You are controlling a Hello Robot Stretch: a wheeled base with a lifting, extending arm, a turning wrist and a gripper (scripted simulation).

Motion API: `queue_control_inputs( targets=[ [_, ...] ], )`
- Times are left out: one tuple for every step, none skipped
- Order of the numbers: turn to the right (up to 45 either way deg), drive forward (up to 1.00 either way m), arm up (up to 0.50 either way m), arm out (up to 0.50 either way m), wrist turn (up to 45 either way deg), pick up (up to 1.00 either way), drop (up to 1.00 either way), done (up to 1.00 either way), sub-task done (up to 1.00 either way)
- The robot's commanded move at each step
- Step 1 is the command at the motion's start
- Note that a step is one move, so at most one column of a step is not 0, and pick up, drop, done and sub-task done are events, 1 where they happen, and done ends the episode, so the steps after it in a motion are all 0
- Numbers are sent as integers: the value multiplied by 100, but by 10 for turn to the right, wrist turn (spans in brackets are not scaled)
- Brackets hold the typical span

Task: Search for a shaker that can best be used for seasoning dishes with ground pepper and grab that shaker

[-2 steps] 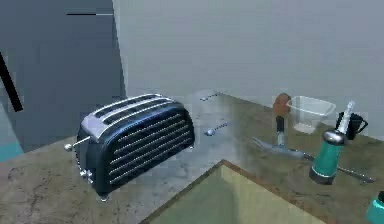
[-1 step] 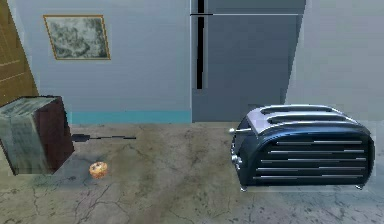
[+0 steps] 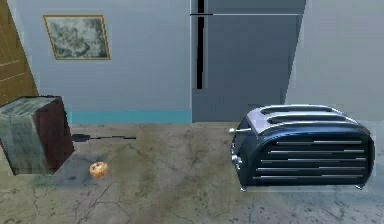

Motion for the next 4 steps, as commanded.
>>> queue_control_inputs(
  targets=[
    [0, 0, 38, 0, 0, 0, 0, 0, 0],
    [0, 0, 0, 40, 0, 0, 0, 0, 0],
    [0, 0, 0, 0, 450, 0, 0, 0, 0],
    [0, 0, 0, 0, 450, 0, 0, 0, 0]
  ],
)
